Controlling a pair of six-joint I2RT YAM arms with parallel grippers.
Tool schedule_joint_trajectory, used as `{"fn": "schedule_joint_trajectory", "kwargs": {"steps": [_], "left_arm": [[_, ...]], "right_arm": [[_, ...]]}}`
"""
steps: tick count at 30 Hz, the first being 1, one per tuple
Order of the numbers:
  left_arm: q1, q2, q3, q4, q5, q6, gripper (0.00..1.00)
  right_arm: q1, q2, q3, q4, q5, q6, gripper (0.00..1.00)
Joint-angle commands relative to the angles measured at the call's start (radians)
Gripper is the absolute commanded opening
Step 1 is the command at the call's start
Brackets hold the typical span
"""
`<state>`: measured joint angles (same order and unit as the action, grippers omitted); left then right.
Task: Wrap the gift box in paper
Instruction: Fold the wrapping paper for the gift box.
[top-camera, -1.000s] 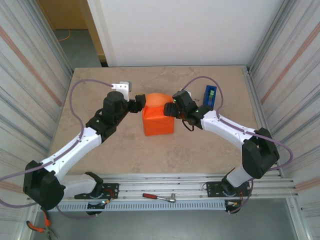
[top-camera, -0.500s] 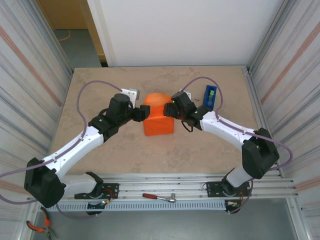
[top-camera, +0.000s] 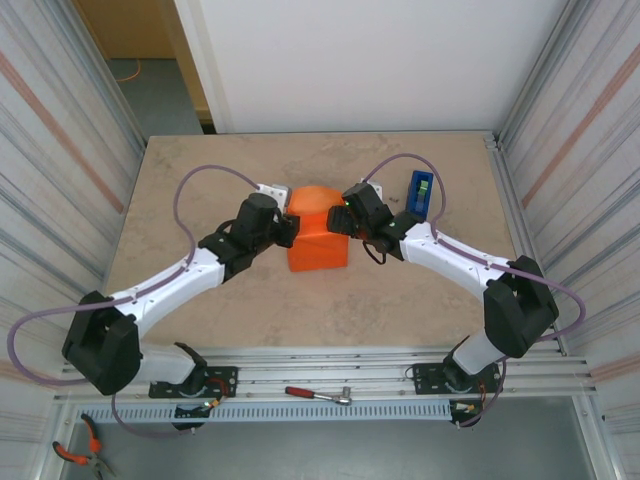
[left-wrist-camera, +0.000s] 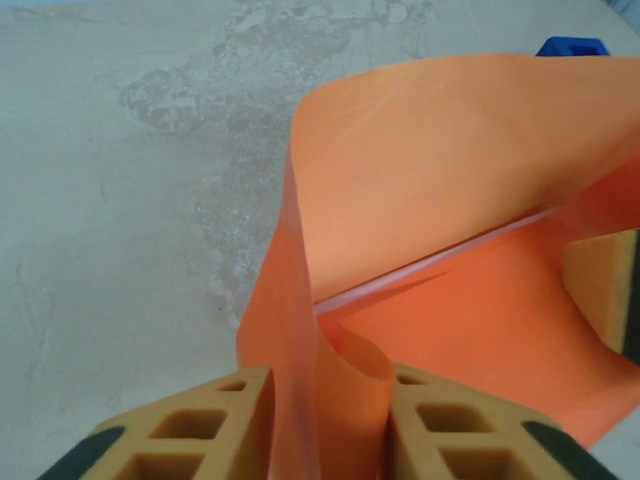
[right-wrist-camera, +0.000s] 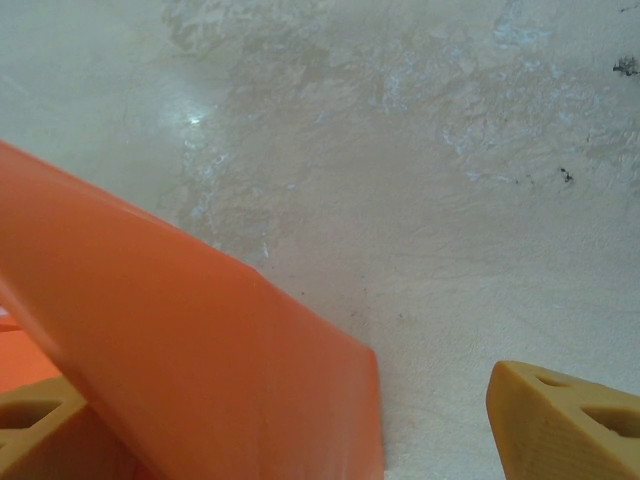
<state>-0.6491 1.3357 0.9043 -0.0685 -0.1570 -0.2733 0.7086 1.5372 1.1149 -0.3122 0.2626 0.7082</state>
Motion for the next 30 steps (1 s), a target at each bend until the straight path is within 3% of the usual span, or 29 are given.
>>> {"fn": "schedule_joint_trajectory", "kwargs": {"steps": [1, 7, 13, 14, 16, 17, 18, 19, 20, 21, 22, 24, 25, 28, 30], "left_arm": [[-0.009, 0.023, -0.011, 0.064, -0.053, 0.015, 0.25], [-0.023, 0.061, -0.001, 0.1, -0.081, 0.031, 0.01], [-0.035, 0.071, 0.006, 0.116, -0.115, 0.047, 0.0], [-0.035, 0.067, 0.005, 0.12, -0.123, 0.046, 0.02], [-0.037, 0.057, -0.003, 0.131, -0.136, 0.043, 0.31], [-0.037, 0.054, -0.007, 0.138, -0.144, 0.043, 0.38], [-0.037, 0.053, -0.007, 0.138, -0.151, 0.046, 0.38], [-0.037, 0.055, -0.004, 0.138, -0.157, 0.052, 0.29], [-0.037, 0.054, -0.003, 0.139, -0.163, 0.055, 0.12], [-0.037, 0.053, -0.005, 0.142, -0.168, 0.055, 0.06], [-0.038, 0.05, -0.009, 0.151, -0.171, 0.056, 0.06], [-0.037, 0.044, -0.022, 0.178, -0.167, 0.054, 0.21], [-0.038, 0.04, -0.031, 0.194, -0.162, 0.051, 0.35], [-0.041, 0.026, -0.068, 0.263, -0.145, 0.052, 0.54], [-0.047, 0.02, -0.092, 0.312, -0.133, 0.057, 0.6]], "right_arm": [[0.011, 0.034, -0.044, -0.121, 0.014, 0.008, 0.85], [0.011, 0.032, -0.043, -0.12, 0.013, 0.008, 0.85], [0.013, 0.027, -0.044, -0.122, 0.011, 0.005, 0.84], [0.013, 0.025, -0.044, -0.122, 0.012, 0.007, 0.84], [0.014, 0.024, -0.045, -0.122, 0.01, 0.006, 0.84], [0.013, 0.024, -0.044, -0.122, 0.009, 0.007, 0.84], [0.013, 0.024, -0.044, -0.123, 0.007, 0.008, 0.84], [0.012, 0.024, -0.045, -0.12, 0.004, 0.007, 0.84], [0.013, 0.023, -0.044, -0.121, 0.003, 0.008, 0.84], [0.014, 0.023, -0.043, -0.12, 0.0, 0.009, 0.84], [0.013, 0.023, -0.04, -0.122, -0.003, 0.01, 0.84], [0.013, 0.023, -0.037, -0.124, -0.009, 0.008, 0.84], [0.012, 0.023, -0.037, -0.123, -0.012, 0.009, 0.84], [0.011, 0.02, -0.03, -0.126, -0.023, 0.007, 0.84], [0.012, 0.02, -0.03, -0.124, -0.032, 0.008, 0.84]]}}
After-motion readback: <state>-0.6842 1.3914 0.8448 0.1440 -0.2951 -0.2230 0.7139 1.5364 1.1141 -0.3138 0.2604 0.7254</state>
